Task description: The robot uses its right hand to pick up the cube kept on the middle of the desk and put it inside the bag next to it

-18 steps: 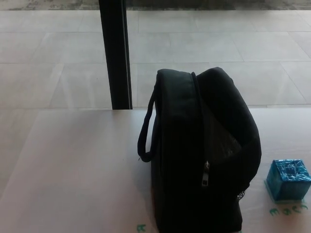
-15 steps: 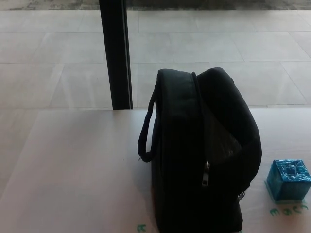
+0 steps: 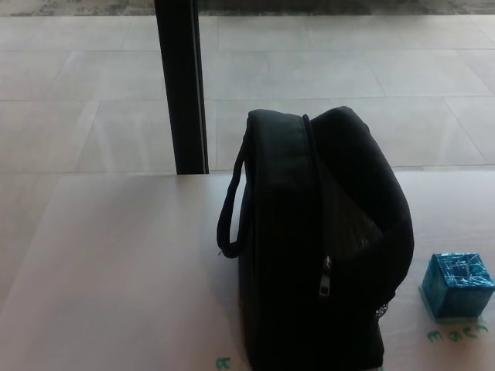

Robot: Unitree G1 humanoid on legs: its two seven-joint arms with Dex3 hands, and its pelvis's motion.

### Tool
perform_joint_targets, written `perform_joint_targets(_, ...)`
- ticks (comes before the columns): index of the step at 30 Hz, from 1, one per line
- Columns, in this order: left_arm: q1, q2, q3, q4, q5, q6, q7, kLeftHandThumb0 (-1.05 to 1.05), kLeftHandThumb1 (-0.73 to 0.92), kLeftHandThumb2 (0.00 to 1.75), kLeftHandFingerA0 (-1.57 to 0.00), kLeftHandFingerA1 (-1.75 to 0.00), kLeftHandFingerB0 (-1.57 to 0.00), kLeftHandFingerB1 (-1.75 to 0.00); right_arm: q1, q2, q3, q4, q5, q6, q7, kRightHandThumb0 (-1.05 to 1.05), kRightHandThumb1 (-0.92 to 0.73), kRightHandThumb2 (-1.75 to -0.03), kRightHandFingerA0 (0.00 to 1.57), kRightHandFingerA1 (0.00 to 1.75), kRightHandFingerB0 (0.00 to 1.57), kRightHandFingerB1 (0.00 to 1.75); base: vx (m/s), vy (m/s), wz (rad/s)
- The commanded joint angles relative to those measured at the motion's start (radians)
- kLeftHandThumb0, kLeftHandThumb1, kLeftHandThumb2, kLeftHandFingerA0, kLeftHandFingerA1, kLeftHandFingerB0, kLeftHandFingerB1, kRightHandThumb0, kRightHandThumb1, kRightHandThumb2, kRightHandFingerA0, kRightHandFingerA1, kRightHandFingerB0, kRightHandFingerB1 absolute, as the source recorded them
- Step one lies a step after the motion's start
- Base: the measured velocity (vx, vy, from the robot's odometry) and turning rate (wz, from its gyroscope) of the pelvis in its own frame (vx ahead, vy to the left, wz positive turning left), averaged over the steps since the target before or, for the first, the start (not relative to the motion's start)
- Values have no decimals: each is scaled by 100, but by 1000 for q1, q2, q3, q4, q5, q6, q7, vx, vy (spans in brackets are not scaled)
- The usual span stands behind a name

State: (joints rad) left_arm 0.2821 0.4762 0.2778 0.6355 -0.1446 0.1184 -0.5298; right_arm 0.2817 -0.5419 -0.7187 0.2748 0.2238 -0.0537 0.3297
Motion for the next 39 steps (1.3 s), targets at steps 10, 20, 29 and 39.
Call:
perform_joint_targets(10, 10, 11, 19, 19, -33, -15, -52, -39, 53, 110, -3, -52, 0, -50, -303, -54, 284, -397, 27, 201, 18, -95, -64, -104, 4, 44, 10, 12, 0, 0, 0)
perform_joint_targets(20, -3, 3, 29, 20, -50, 13, -46, -39, 52, 109, -3, -52, 0, -50, -370, -38, 633, -351, -123, 177, 54, -92, -62, -105, 4, 43, 11, 14, 0, 0, 0)
perform_joint_targets(29, 5, 6, 26, -4, -54, 31, -47, -71, 66, 88, -17, -54, -10, -45, -523, -60, 823, -194, -279, 120, 69, -93, -79, -64, 7, 45, 1, 30, 0, 0, 0)
perform_joint_targets(39, 26, 16, 17, 20, -37, -12, -56, -39, 53, 110, -3, -52, 0, -50, -824, -104, 922, 24, -458, 102, 5, -101, -66, -105, 0, 7, 11, 11, 0, 0, 0)
